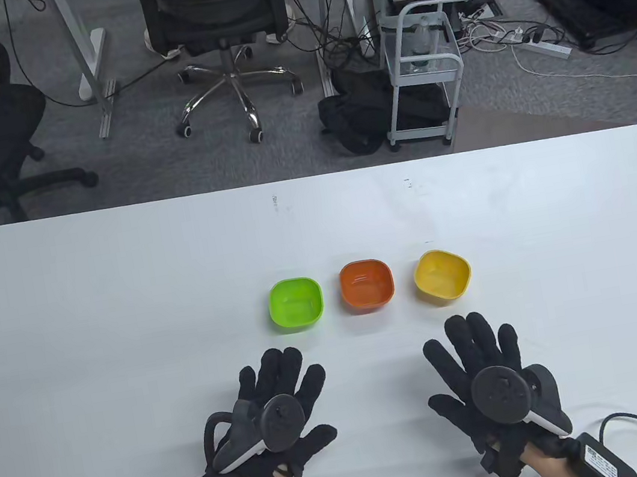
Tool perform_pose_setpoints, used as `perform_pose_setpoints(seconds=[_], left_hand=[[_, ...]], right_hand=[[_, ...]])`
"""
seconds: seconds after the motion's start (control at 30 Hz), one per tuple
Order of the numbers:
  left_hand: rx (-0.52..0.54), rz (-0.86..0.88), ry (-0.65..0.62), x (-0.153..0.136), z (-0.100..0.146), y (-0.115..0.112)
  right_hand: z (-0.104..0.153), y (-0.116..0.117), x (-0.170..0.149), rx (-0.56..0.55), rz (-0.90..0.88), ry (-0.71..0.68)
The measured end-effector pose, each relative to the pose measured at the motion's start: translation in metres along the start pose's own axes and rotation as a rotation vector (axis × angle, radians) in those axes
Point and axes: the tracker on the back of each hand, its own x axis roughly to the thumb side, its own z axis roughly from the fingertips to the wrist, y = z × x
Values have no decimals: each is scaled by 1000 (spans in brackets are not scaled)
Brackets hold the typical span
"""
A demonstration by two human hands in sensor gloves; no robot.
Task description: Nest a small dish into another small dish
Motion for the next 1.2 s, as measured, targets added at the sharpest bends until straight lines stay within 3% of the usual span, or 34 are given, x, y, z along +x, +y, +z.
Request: perform_pose_setpoints(seconds=[0.97, 1.2], left_hand=[[9, 8, -15, 1, 2, 1], [30, 14, -14, 0, 4, 6]], right_hand=[[0, 3, 1, 37, -58, 24], [-5, -15, 6, -18, -19, 35]])
